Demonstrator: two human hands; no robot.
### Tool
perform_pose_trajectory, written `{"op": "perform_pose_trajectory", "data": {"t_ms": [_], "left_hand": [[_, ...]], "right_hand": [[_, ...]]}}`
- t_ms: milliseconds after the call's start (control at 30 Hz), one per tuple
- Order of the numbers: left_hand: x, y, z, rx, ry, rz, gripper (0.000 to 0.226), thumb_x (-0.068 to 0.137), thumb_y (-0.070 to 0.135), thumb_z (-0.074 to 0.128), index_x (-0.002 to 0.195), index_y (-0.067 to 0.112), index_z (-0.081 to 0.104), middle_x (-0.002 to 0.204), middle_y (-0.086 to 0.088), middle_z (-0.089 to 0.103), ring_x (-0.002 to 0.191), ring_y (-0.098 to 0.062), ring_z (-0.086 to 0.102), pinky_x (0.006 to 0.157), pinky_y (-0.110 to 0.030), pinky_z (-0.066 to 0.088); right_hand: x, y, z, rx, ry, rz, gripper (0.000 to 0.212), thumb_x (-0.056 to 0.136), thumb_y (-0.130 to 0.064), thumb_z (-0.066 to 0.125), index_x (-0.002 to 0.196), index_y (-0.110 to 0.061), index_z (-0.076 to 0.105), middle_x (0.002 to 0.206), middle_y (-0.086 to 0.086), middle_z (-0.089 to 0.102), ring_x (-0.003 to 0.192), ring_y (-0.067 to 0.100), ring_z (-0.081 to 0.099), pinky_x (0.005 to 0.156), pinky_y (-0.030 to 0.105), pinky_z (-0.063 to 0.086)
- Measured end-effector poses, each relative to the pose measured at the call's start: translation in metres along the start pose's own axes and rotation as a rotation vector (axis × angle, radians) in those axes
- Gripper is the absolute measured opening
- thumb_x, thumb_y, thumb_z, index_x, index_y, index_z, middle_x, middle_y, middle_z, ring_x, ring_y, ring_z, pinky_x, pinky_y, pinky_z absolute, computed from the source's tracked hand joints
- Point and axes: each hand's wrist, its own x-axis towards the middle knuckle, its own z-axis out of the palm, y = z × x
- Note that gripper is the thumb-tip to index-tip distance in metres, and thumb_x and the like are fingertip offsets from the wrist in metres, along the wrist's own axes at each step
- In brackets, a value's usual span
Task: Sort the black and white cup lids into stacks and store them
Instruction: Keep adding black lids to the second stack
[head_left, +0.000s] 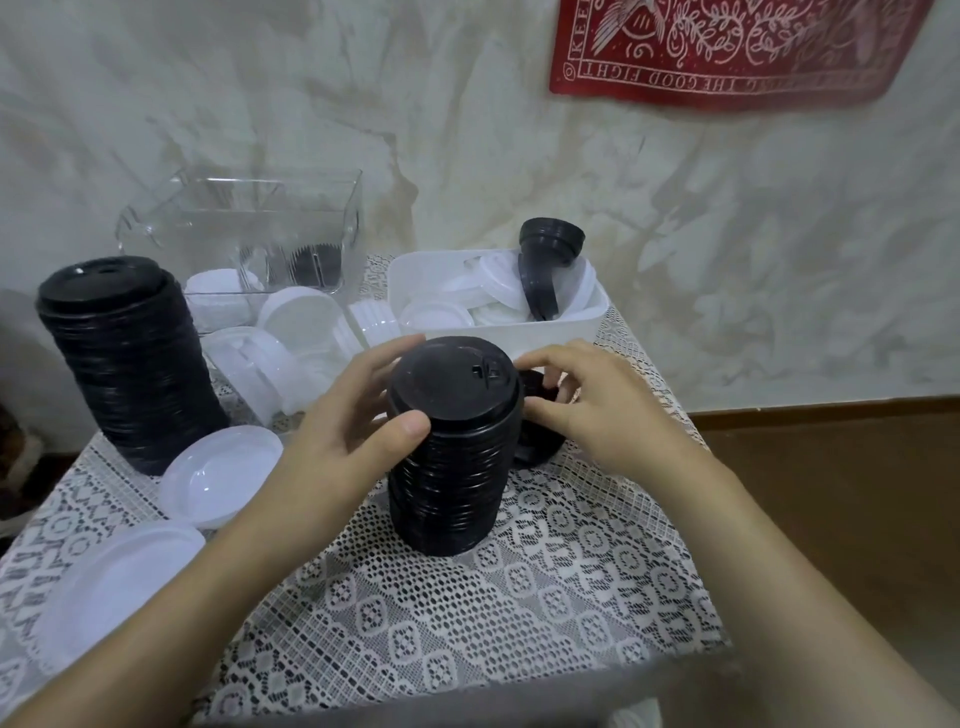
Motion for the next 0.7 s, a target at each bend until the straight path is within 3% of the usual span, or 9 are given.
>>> {"op": "perform_pose_trajectory", "data": {"t_ms": [100,167,267,333,433,533,600,700], "left_hand": [[-0.001,0.0,0.0,-0.008,0.002,0.0,0.057,0.086,0.047,0.063,0.141,0.039,0.05,0.138,0.021,0.064,0.131,-0.004,0.058,0.098,-0.013,0.047],[-0.001,0.0,-0.001,-0.009,0.002,-0.001,0.058,0.086,0.047,0.063,0.142,0.038,0.05,0.137,0.02,0.064,0.131,-0.005,0.059,0.098,-0.014,0.047],[-0.001,-0.001,-0.001,-0.003,0.004,-0.001,0.058,0.086,0.048,0.063,0.142,0.038,0.05,0.137,0.021,0.064,0.131,-0.005,0.059,0.098,-0.013,0.047],[-0.001,0.0,-0.001,-0.002,0.006,-0.004,0.059,0.086,0.049,0.063,0.142,0.039,0.051,0.138,0.02,0.064,0.131,-0.005,0.059,0.098,-0.013,0.047],[-0.001,0.0,-0.002,0.001,0.002,-0.006,0.059,0.086,0.049,0.063,0.142,0.039,0.051,0.138,0.02,0.063,0.131,-0.005,0.059,0.098,-0.014,0.047],[-0.001,-0.001,-0.002,0.001,0.0,-0.009,0.059,0.086,0.049,0.063,0.143,0.039,0.05,0.139,0.02,0.063,0.131,-0.004,0.058,0.099,-0.014,0.047],[-0.001,-0.001,-0.002,0.0,-0.005,-0.009,0.06,0.086,0.049,0.063,0.144,0.038,0.05,0.14,0.019,0.063,0.132,-0.004,0.058,0.101,-0.015,0.047],[0.0,0.001,-0.003,0.004,-0.009,-0.009,0.059,0.086,0.049,0.063,0.143,0.039,0.05,0.14,0.022,0.062,0.133,-0.002,0.056,0.101,-0.014,0.046]], "right_hand": [[0.001,0.0,-0.001,-0.171,-0.017,-0.003,0.043,0.087,-0.043,0.079,0.128,-0.042,0.066,0.114,-0.018,0.049,0.1,0.007,0.052,0.086,0.03,0.04],[-0.001,0.001,-0.002,-0.146,-0.025,0.021,0.047,0.085,-0.041,0.081,0.129,-0.043,0.064,0.121,-0.017,0.05,0.109,0.009,0.051,0.093,0.033,0.042],[-0.003,0.004,-0.001,-0.108,-0.02,0.059,0.046,0.086,-0.036,0.082,0.128,-0.039,0.063,0.112,-0.014,0.054,0.104,0.011,0.055,0.093,0.036,0.046],[-0.002,0.005,-0.003,-0.054,-0.003,0.075,0.036,0.085,-0.032,0.083,0.117,-0.038,0.067,0.101,-0.014,0.054,0.098,0.013,0.056,0.089,0.036,0.048],[0.0,0.006,-0.009,0.234,0.018,0.122,0.023,0.085,-0.019,0.083,0.098,-0.032,0.069,0.086,-0.008,0.053,0.08,0.015,0.055,0.082,0.037,0.052],[0.002,0.005,-0.02,0.492,0.118,0.166,0.016,0.09,-0.014,0.078,0.1,-0.024,0.072,0.092,0.0,0.058,0.078,0.017,0.063,0.079,0.043,0.059],[0.002,0.001,-0.028,0.719,0.179,0.207,0.01,0.094,-0.016,0.073,0.104,-0.018,0.07,0.096,0.004,0.067,0.079,0.014,0.071,0.071,0.035,0.062],[0.001,-0.012,-0.038,0.996,0.166,0.237,0.014,0.098,-0.02,0.067,0.107,-0.011,0.07,0.092,0.002,0.076,0.079,0.013,0.072,0.072,0.026,0.062]]}}
